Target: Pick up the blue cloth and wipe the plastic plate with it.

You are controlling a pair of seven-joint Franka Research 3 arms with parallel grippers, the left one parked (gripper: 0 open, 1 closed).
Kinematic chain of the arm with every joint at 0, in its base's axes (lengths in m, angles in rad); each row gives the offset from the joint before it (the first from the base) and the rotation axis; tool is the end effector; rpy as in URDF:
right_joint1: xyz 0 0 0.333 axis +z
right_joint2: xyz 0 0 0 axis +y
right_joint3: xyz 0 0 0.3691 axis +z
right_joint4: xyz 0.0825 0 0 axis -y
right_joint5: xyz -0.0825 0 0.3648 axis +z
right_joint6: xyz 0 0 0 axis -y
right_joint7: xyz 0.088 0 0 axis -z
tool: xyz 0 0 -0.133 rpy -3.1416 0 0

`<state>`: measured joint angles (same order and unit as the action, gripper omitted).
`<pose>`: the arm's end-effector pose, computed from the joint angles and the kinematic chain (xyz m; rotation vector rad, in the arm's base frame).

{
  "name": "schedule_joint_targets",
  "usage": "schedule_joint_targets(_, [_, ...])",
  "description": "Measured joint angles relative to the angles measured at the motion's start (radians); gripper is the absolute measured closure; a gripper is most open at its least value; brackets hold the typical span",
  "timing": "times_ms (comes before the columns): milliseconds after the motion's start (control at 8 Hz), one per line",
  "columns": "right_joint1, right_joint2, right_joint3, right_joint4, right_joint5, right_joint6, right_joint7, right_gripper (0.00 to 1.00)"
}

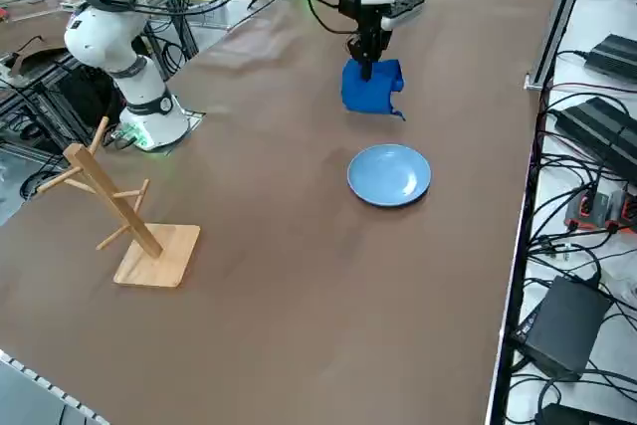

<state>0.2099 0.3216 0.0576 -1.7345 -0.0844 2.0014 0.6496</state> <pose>0.6169 0.1581 0.4227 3.0199 -0.5297 -0.0351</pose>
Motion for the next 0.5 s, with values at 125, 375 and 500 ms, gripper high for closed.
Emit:
schedule_joint_targets(125, [-0.025, 0.004, 0.0, 0.039, 0.0, -0.033, -0.052, 0.9])
schedule_joint_targets(375, [-0.074, 0.017, -0.001, 0.072, 0.0, -0.049, -0.15, 0.9])
schedule_joint_targets(500, [-0.096, 0.026, -0.002, 0.075, -0.001, -0.049, -0.181, 0.9])
